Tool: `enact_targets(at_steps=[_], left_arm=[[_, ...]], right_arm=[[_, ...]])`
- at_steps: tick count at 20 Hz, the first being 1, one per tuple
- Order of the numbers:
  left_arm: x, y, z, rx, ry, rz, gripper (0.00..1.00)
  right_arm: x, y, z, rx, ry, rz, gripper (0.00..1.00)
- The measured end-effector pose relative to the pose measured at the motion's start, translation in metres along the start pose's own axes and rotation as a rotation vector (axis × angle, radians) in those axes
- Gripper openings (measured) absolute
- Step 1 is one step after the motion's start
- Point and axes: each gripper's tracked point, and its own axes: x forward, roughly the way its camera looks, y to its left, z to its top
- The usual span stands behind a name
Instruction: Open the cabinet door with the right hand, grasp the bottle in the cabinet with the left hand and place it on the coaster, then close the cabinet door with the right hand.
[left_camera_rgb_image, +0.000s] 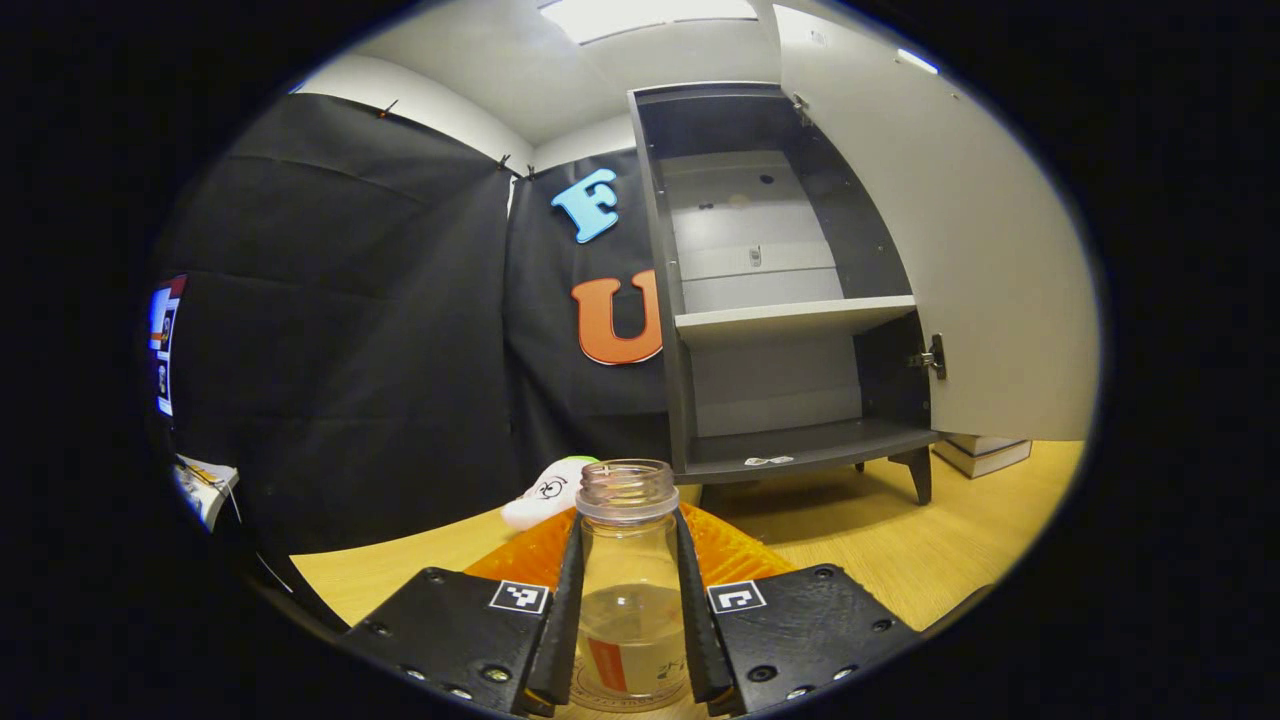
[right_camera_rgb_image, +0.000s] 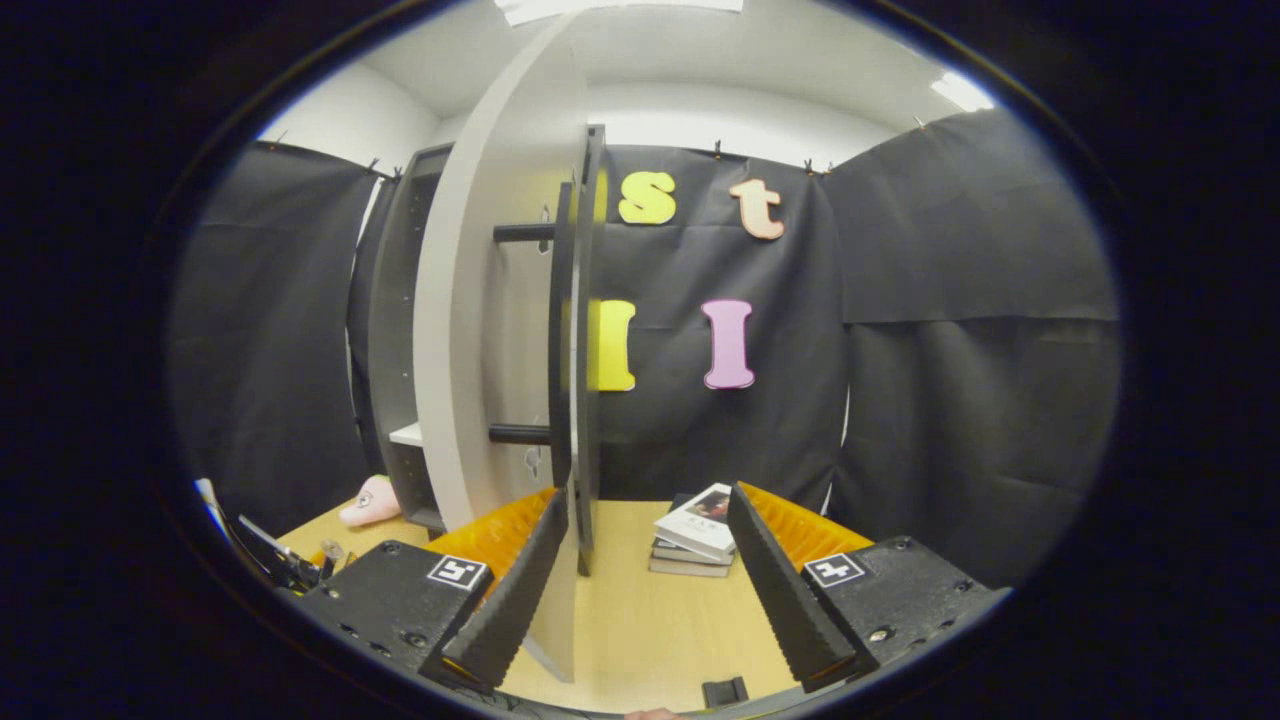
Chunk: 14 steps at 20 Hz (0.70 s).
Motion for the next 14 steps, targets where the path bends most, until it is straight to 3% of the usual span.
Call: enact_targets(at_steps=[5, 6, 7, 10, 11, 13, 14], left_arm=[[0.001, 0.004, 0.000, 0.006, -0.004, 0.020, 0.43], [0.000, 0.004, -0.002, 0.006, 0.000, 0.024, 0.53], [0.000, 0.005, -0.004, 0.002, 0.006, 0.029, 0.47], [0.001, 0.005, -0.008, -0.015, 0.030, 0.036, 0.53], [0.002, 0.005, -0.012, -0.024, 0.048, 0.020, 0.51], [0.001, 0.007, -0.015, -0.033, 0.071, 0.003, 0.84], [0.001, 0.010, -0.013, -0.032, 0.071, 0.009, 0.91]], right_arm=[[0.001, 0.001, -0.002, 0.024, 0.001, 0.007, 0.97], [0.002, 0.001, -0.002, 0.022, 0.001, 0.010, 0.97], [0.001, 0.000, -0.002, 0.018, -0.002, 0.010, 0.97], [0.001, 0.000, -0.002, 0.013, -0.004, 0.012, 0.97], [0.001, 0.000, -0.002, 0.015, -0.004, 0.014, 0.97], [0.001, 0.001, -0.002, 0.017, -0.004, 0.018, 0.97], [0.002, 0.001, -0.002, 0.017, -0.006, 0.019, 0.97]])
